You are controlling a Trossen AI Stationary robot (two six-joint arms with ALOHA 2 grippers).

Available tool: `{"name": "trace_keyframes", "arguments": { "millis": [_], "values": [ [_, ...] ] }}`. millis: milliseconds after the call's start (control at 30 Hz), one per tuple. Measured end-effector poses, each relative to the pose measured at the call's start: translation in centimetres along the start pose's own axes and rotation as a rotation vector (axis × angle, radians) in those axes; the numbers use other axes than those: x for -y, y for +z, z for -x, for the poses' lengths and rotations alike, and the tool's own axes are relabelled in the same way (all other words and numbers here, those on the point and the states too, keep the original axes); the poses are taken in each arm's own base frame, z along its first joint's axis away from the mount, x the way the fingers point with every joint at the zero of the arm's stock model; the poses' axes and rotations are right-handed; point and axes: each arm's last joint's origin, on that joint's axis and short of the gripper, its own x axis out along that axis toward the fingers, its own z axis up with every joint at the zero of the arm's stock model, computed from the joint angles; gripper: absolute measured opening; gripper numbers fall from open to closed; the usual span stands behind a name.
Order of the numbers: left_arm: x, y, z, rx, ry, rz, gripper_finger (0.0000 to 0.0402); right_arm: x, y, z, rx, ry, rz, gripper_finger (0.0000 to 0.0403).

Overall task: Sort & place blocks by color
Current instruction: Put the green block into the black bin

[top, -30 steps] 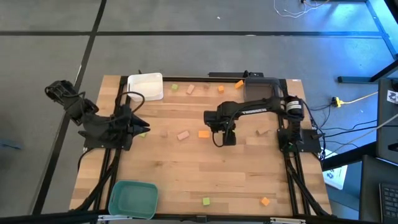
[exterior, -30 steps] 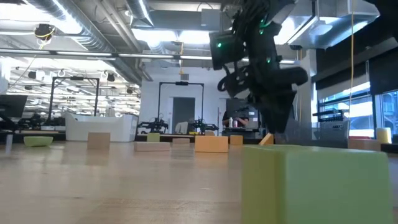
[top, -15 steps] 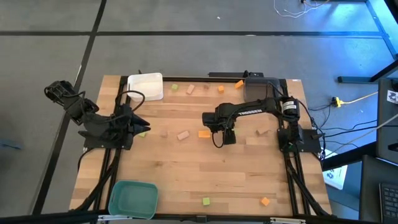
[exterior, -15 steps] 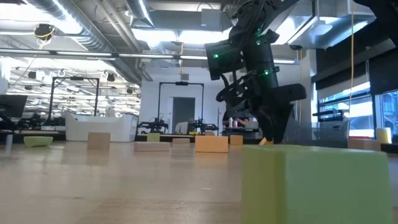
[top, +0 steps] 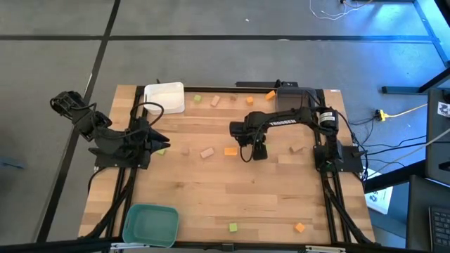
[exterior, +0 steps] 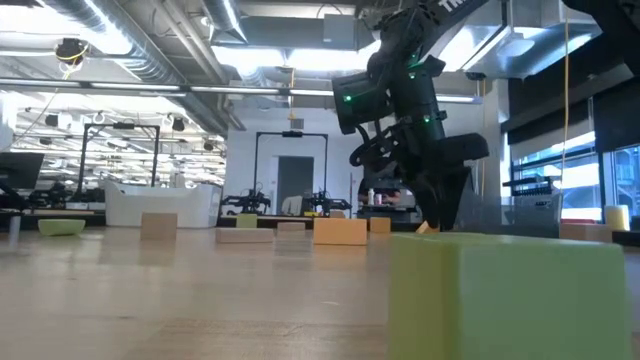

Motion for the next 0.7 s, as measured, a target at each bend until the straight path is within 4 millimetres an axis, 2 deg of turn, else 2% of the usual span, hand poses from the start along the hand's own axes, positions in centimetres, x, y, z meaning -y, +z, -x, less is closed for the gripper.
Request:
{"name": "trace_keyframes", "arguments": {
  "millis": [167, 400, 700],
  "values": [
    [0.0, 0.0, 0.0, 0.0, 0.0, 0.0, 0.0096, -0.1, 0.0, -0.1, 0.005, 0.022, 0.035, 0.0197],
    [0.0, 0.0, 0.0, 0.0, 0.0, 0.0, 0.0096, -0.3, -0.6, -2.0, -0.009, 0.027, 0.055, 0.0197],
    [0.0, 0.0, 0.0, 0.0, 0.0, 0.0, 0.0096, -0.3, -1.0, -3.1, 0.007, -0.007, 0.057, 0.0197]
  ]
}}
